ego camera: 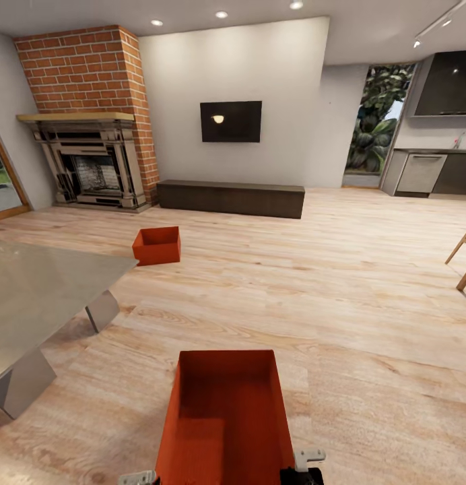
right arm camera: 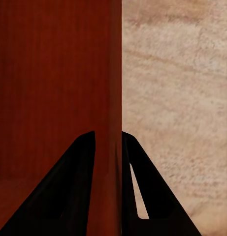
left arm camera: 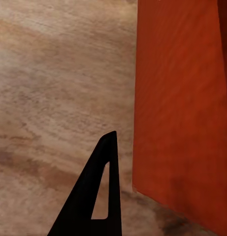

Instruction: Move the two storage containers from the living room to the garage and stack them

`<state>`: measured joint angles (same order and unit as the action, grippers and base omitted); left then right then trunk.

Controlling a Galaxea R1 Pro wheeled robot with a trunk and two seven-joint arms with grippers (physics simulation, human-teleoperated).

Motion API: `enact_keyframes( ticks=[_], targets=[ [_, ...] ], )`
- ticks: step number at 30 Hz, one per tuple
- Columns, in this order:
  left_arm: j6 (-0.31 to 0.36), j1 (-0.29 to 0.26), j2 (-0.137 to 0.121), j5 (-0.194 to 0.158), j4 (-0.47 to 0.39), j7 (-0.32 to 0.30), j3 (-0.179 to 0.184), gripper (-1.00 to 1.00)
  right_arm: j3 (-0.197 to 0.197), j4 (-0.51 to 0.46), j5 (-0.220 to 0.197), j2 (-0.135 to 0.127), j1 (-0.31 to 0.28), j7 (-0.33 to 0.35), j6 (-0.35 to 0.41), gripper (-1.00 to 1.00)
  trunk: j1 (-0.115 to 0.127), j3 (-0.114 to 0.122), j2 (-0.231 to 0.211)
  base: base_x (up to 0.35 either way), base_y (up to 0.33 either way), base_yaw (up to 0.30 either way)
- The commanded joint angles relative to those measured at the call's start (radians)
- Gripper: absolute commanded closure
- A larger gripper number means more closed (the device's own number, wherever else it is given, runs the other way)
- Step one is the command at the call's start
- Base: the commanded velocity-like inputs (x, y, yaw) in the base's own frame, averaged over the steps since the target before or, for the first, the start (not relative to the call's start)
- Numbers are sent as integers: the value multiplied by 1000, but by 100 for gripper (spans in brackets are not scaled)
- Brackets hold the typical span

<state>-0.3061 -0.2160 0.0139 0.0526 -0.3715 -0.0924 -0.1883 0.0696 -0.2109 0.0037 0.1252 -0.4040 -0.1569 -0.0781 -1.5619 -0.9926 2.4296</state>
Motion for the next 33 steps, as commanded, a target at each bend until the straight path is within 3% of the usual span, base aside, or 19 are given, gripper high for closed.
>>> enact_keyframes(
  ticks=[1, 17, 21, 30, 33],
  targets=[
    [-1, 0, 0, -1, -4, 0, -20, 100, -11, 1, 4, -1, -3, -15, -3, 100, 0, -1, 0, 0, 0, 0],
    [-1, 0, 0, -1, -45, 0, -20, 100, -11, 1, 4, -1, -24, -15, -3, 100, 0, -1, 0, 0, 0, 0],
    [-1, 0, 0, -1, -48, 0, -20, 100, -11, 1, 4, -1, -24, -15, -3, 100, 16, 12, -28, 0, 0, 0],
    [-1, 0, 0, 0, -49, 0, -20, 100, -11, 1, 4, -1, -24, -15, -3, 100, 16, 12, -28, 0, 0, 0],
    [-1, 0, 0, -1, -49, 0, -20, 100, -11, 1, 4, -1, -24, -15, -3, 100, 27, 21, -49, 0, 0, 0]
  ],
)
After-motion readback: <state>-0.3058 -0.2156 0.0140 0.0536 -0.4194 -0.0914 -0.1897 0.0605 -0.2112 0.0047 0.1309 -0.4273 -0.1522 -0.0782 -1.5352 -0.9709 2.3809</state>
